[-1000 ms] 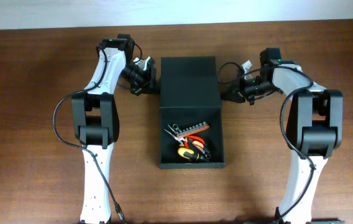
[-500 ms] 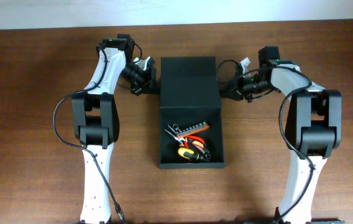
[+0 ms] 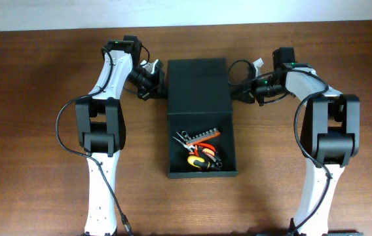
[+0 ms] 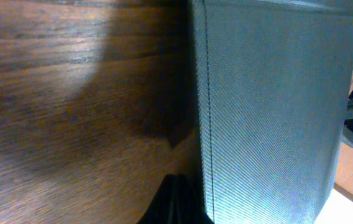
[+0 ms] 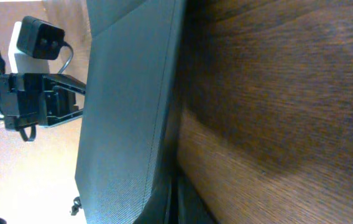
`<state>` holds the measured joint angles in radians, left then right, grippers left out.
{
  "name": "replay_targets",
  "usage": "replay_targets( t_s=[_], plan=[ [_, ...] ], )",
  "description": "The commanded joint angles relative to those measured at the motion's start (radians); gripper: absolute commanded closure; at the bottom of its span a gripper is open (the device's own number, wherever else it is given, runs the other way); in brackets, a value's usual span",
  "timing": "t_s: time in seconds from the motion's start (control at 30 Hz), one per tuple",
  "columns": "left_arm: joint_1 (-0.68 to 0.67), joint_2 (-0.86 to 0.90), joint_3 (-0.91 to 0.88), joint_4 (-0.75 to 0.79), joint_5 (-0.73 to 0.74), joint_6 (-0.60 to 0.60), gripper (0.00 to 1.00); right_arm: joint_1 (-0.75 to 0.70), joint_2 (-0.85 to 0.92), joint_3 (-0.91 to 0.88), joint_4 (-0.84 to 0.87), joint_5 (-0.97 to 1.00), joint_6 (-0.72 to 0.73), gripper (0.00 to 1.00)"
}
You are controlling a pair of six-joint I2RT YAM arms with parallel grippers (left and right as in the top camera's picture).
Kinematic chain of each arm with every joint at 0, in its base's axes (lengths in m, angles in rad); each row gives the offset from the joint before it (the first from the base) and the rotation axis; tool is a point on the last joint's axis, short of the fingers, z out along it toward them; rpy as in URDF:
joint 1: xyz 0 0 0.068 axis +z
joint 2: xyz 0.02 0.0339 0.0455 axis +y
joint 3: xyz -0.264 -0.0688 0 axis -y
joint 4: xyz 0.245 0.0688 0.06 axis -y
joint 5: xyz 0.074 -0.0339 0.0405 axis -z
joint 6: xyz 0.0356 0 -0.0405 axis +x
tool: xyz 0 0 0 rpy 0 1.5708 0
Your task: Pack container
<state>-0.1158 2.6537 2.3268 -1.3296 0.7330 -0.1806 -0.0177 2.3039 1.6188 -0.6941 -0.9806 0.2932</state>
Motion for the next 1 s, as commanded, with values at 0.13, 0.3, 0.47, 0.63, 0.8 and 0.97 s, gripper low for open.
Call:
replay_targets(
  t_s=[0.13, 0.3, 0.47, 0.63, 0.8, 0.97],
  plan=[
    [0.007, 0.006, -0.004, 0.024, 0.096, 0.064, 0.98, 0.005, 0.005, -0.005, 0.069, -0.158, 0.004, 0.96],
    [0.017, 0.005, 0.001, 0.043, 0.145, 0.086, 0.98, 0.0, 0.005, -0.001, 0.127, -0.221, 0.047, 0.96],
    [0.055, 0.0, 0.026, 0.014, 0.287, 0.187, 0.98, -0.021, 0.005, 0.002, 0.16, -0.277, 0.066, 0.96],
    [0.081, -0.001, 0.077, -0.063, 0.304, 0.245, 0.98, -0.05, 0.003, 0.013, 0.16, -0.331, 0.083, 0.96],
    [0.086, -0.002, 0.159, -0.217, 0.304, 0.353, 0.98, -0.068, 0.002, 0.045, 0.16, -0.403, 0.084, 0.96],
    [0.086, -0.002, 0.241, -0.311, 0.38, 0.412, 0.98, -0.068, -0.006, 0.072, 0.161, -0.423, 0.107, 0.96]
  ],
)
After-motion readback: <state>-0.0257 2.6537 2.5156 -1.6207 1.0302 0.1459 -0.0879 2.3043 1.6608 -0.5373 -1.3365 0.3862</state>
